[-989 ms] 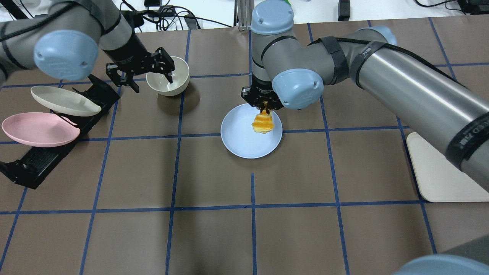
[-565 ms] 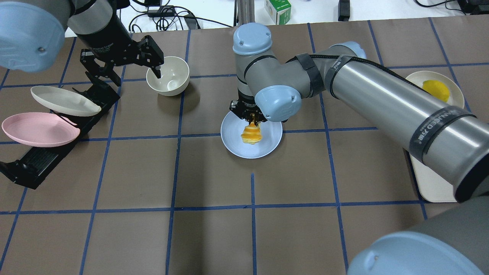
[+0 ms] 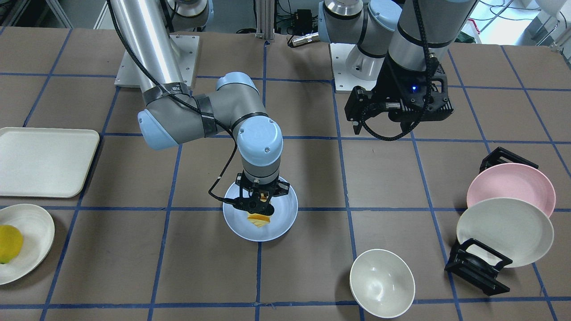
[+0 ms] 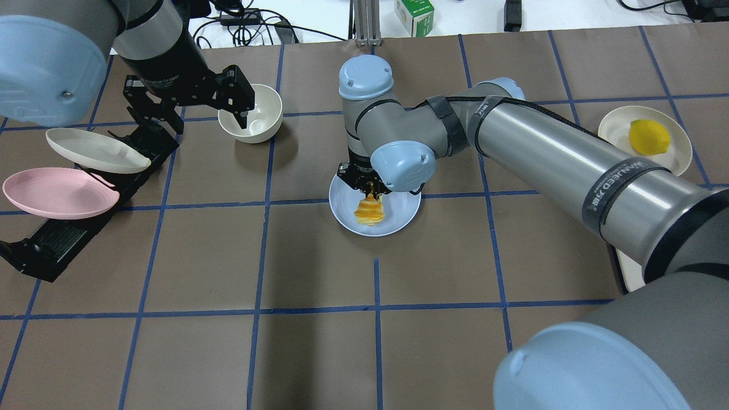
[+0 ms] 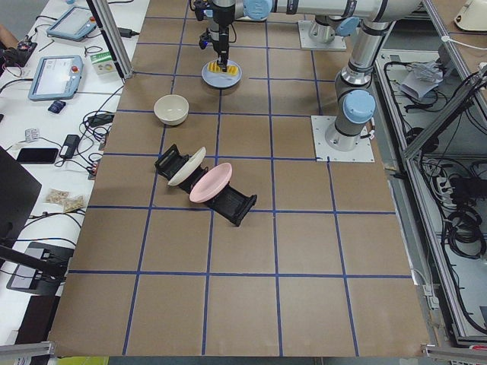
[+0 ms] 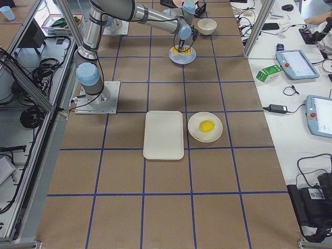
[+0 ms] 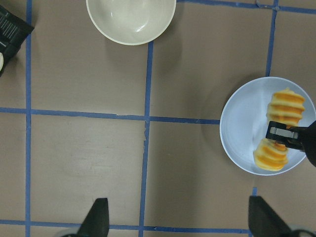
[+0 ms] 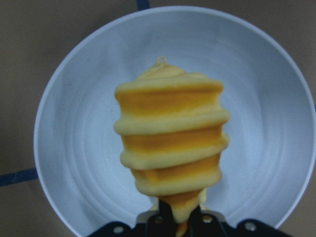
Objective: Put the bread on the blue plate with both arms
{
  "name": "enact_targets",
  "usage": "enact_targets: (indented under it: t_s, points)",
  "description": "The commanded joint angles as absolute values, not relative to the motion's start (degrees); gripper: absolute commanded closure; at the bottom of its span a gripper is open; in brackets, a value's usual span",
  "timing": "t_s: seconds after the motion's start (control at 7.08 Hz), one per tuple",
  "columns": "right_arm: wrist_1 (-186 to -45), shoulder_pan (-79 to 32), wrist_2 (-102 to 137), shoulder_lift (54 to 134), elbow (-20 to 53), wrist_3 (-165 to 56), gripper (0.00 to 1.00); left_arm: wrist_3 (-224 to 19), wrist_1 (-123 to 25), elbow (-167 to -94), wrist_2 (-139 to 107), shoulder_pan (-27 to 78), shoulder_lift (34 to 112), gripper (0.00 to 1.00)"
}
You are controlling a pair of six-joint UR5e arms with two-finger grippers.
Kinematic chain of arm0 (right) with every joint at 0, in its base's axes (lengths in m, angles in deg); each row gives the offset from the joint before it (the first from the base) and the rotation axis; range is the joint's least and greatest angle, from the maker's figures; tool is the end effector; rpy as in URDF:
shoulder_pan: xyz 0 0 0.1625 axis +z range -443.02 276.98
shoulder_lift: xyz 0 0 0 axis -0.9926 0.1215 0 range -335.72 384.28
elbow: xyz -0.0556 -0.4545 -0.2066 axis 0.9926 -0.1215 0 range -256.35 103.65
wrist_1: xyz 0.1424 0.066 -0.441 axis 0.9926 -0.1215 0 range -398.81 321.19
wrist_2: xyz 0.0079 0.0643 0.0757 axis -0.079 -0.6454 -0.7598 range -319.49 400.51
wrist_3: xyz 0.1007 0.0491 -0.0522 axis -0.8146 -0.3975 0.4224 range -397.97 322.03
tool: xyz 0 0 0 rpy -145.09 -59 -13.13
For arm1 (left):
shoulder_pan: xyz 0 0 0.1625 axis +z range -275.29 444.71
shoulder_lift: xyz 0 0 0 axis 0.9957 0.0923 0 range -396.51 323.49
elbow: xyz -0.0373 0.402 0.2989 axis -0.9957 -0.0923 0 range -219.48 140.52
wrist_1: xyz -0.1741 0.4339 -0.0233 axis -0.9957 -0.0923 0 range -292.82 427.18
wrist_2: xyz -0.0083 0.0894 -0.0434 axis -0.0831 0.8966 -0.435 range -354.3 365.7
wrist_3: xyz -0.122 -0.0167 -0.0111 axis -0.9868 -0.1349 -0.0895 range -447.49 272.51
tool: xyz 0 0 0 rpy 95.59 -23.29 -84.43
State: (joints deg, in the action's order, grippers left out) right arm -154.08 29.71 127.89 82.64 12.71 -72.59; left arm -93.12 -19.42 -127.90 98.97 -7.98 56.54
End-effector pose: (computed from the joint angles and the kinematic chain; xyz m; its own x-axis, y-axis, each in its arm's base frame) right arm 0.4129 -0.6259 0.2287 -0.9782 0.2071 0.0163 0.2077 0.9727 0.1037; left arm -0.1533 -0.5726 0.5327 -0.9972 -0.0533 -0.0533 -0.0512 0.9979 -0.0390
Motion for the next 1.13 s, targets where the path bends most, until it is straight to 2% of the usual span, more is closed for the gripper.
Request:
enact_targets:
  t_s: [0.0, 0.14, 0.28, 0.42, 0.71, 0.99]
  points:
    - [-153.86, 30.44, 128.57, 82.03, 13.2, -72.08, 0.77, -93.37, -19.13, -129.13, 100.63, -8.11, 56.21, 0.0]
    - [-155.42, 30.36, 128.49, 81.76, 13.21, -71.99, 0.56, -94.51, -19.04, -128.96, 99.49, -8.11, 56.13, 0.0]
    - [-156.48, 30.36, 129.01, 81.59, 13.29, -71.99, 0.04, -98.09, -19.04, -128.87, 93.04, -7.93, 56.21, 0.0]
    - [-156.58, 30.36, 129.71, 81.85, 13.12, -72.6, 0.0, -98.64, -18.95, -128.78, 91.94, -7.84, 56.21, 0.0]
    - [-156.32, 30.09, 129.9, 82.37, 12.33, -72.52, 0.0, -94.64, -17.81, -128.69, 91.66, -6.7, 56.39, 0.0]
    - [-155.53, 26.86, 129.63, 87.09, 12.24, -71.64, 0.0, -92.41, -17.19, -128.87, 91.92, -6.7, 56.22, 0.0]
